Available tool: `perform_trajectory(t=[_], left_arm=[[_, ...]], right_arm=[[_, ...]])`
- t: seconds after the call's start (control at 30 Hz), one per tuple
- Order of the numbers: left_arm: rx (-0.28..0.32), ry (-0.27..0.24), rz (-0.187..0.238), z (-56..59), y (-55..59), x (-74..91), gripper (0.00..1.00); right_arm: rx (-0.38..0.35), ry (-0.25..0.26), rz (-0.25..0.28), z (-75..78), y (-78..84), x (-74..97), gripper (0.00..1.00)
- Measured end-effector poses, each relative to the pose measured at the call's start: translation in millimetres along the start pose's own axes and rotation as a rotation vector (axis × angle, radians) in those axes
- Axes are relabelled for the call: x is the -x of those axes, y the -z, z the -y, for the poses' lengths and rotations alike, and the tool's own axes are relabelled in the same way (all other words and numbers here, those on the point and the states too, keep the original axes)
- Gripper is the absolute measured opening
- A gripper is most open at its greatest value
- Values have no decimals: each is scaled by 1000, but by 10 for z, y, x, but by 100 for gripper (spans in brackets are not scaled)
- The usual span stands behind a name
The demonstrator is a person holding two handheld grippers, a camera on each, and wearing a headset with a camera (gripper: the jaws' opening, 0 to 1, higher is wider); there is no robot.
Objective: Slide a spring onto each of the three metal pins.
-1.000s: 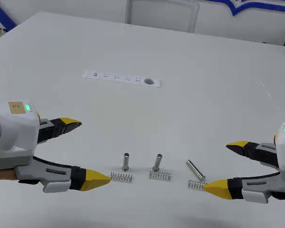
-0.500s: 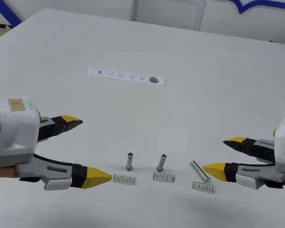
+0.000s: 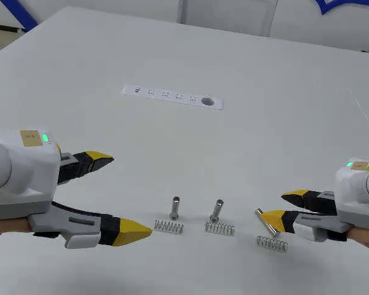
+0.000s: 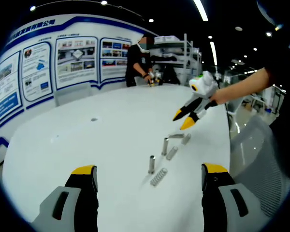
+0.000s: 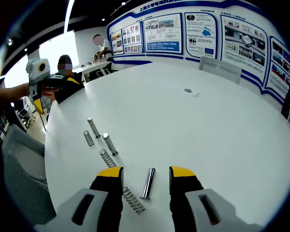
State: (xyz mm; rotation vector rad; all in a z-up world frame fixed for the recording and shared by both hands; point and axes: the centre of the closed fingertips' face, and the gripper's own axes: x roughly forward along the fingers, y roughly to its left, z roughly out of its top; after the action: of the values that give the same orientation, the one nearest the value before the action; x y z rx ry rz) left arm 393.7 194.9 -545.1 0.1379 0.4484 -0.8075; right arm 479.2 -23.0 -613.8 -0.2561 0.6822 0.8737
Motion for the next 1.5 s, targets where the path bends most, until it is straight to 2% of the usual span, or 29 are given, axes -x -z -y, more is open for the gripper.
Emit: perform_trajectory(t=[0.27,0.33,0.5,0.77,0.9,1.07,1.1,1.23,1.3,1.33,1.4,1.5], left_arm=[[31,-5,9,18,43,7,90],[31,-5,0,27,73,1,90],[46,-5,0,53,109,-1,89],[70,-15,4,56,152,18,88],[78,-20,2,47,180,33,88],[88,-24,2,33,200,33,87],[92,-24,7,36,189,28,87],[99,-26,25,38,147,13,86],[107,-26,37,53,128,-3,86],[107,-24,38,69,126,-15,86],[105,-23,35,92,132,-34,85],[85,-30,33,112,130,-45,82]], right_arm=[[-37,19,-23,62,69,-119,31],[-53,20,-37,84,102,-175,29],[-67,0,-77,35,179,-286,24],[-85,20,-137,10,296,-414,21],[-82,26,-131,10,288,-421,20],[-56,78,-140,77,284,-412,12],[-32,85,-144,90,285,-407,10],[-34,88,-155,79,283,-408,10],[-117,131,-165,83,295,-404,9],[-84,133,-171,81,278,-419,9],[-102,152,-189,76,283,-422,8],[-105,150,-201,76,273,-440,8]])
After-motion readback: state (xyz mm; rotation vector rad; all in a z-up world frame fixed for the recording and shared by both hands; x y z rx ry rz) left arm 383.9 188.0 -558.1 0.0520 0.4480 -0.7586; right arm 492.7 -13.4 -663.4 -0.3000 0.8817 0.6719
